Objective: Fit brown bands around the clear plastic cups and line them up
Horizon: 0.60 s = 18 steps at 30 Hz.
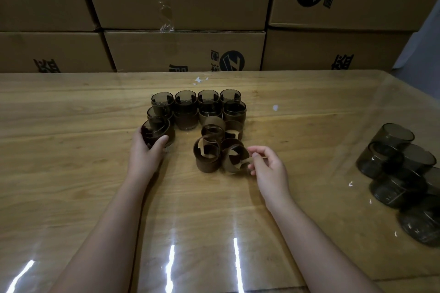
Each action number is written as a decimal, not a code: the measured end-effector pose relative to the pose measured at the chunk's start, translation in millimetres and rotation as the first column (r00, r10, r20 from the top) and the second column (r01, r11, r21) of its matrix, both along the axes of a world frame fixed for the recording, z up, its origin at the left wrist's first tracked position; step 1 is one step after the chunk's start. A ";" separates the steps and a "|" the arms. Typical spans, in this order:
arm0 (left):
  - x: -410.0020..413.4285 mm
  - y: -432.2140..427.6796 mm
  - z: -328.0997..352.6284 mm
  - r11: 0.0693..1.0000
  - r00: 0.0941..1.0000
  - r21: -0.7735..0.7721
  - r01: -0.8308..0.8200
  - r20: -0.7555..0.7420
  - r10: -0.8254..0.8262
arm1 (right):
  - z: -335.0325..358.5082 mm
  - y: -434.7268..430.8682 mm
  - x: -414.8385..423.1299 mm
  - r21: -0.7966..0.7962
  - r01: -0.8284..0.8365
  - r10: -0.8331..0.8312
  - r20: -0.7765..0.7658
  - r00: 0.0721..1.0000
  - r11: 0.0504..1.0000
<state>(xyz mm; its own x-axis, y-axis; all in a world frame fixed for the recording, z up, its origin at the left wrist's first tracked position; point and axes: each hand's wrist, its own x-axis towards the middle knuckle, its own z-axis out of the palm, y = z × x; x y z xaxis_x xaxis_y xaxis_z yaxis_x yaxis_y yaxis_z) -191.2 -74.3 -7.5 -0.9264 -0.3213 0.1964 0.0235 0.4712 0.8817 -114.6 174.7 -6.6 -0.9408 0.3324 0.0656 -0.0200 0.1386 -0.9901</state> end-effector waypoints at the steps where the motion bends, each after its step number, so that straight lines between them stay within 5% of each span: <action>1: -0.5 0.8 -0.7 1.000 1.000 -0.008 0.014 0.001 -0.014 | -0.4 -0.1 0.0 0.000 -0.001 0.001 -0.002 1.000 1.000; 12: -3.2 4.2 -3.5 0.990 1.000 -0.140 0.018 -0.022 -0.021 | -1.7 -0.3 1.2 0.002 0.003 -0.003 0.001 1.000 1.000; 18: 0.6 4.2 -3.1 0.986 0.996 -0.164 -0.007 0.087 0.022 | 0.4 -0.4 5.1 0.022 0.006 -0.005 -0.008 1.000 1.000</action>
<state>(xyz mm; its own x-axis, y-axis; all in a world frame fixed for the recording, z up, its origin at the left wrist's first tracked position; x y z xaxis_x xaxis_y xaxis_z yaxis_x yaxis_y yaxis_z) -190.6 -70.2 -10.6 -0.9378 -0.3053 0.1652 -0.0589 0.6089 0.7910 -109.5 174.4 -6.1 -0.9385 0.3360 0.0800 -0.0268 0.1602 -0.9867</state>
